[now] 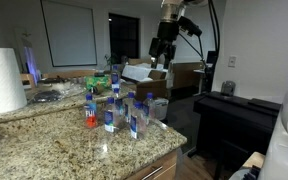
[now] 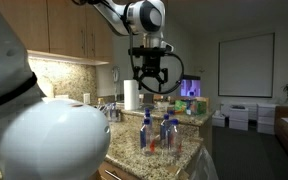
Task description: Put all the water bottles into the plastic bag
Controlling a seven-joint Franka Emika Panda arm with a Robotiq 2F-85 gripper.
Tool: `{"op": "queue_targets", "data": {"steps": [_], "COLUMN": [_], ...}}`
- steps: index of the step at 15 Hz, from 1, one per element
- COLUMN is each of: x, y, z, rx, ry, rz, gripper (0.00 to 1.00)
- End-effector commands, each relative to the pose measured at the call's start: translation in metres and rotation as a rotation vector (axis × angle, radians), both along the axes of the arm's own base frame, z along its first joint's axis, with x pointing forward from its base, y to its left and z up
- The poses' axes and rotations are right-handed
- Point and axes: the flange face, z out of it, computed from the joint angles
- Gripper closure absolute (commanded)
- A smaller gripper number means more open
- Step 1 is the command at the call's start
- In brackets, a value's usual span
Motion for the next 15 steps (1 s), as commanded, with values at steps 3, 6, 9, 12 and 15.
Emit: {"op": "queue_targets", "data": {"steps": [3,6,9,12,15], "x": [0.007,0.015,0.025,0.04,0.049], "y": [0.021,0.045,0.059,0.07,0.075], "z": [-0.014,-0.04,-0.072,-0.092,-0.112], "rx": [-0.005,-0.038,-0.061,-0.049,-0.053], "ry": [0.021,0.073,0.057,-0.012,-0.025], "rz": [0.019,0.02,-0.001,-0.042,-0.057], "gripper": [0.0,0.0,0.0,0.0,0.0]}}
